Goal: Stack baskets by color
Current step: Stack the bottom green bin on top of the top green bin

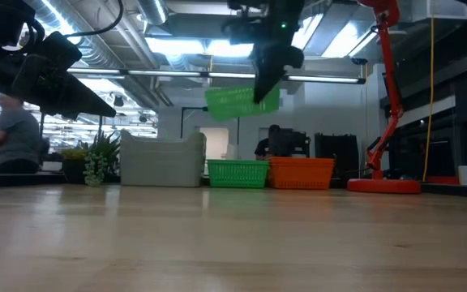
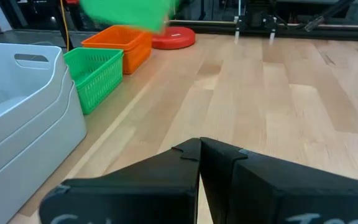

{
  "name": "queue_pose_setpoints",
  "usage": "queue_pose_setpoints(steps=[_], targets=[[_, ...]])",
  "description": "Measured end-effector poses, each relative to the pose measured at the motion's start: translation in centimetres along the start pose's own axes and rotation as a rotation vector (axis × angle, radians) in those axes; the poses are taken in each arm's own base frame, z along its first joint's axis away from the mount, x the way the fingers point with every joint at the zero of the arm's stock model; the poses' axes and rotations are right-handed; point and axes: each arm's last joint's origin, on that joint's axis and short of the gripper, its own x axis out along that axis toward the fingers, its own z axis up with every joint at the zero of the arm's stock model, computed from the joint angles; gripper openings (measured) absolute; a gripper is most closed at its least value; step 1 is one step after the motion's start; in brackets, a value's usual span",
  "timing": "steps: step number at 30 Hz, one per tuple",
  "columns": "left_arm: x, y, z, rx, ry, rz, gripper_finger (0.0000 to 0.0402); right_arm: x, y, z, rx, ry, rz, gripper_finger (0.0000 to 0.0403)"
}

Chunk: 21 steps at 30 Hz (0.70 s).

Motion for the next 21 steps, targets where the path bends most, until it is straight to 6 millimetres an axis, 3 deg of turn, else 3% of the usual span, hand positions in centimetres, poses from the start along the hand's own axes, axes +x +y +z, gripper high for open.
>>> queue_pose_setpoints(steps=[4,9,14,21], targets=[[0.0,0.0,0.0,0.0,0.0,0.0,0.0,0.1,-4.4,-1.4,0.037,-0.05,-0.036,0.0001],[0.0,0.0,0.0,0.0,0.0,0.0,0.0,3.1,-8.7,-3.6,0.103,-0.102,-0.004,0.0],[0.0,0.0,0.0,0.0,0.0,0.0,0.0,6.1,-9.9,-6.6,0.162,-0.034,0.007,0.0],[0.0,0.0,0.0,0.0,0.0,0.0,0.0,8.6,-10.7,-7.6,0.109,-0.158,-0.058,0.0]])
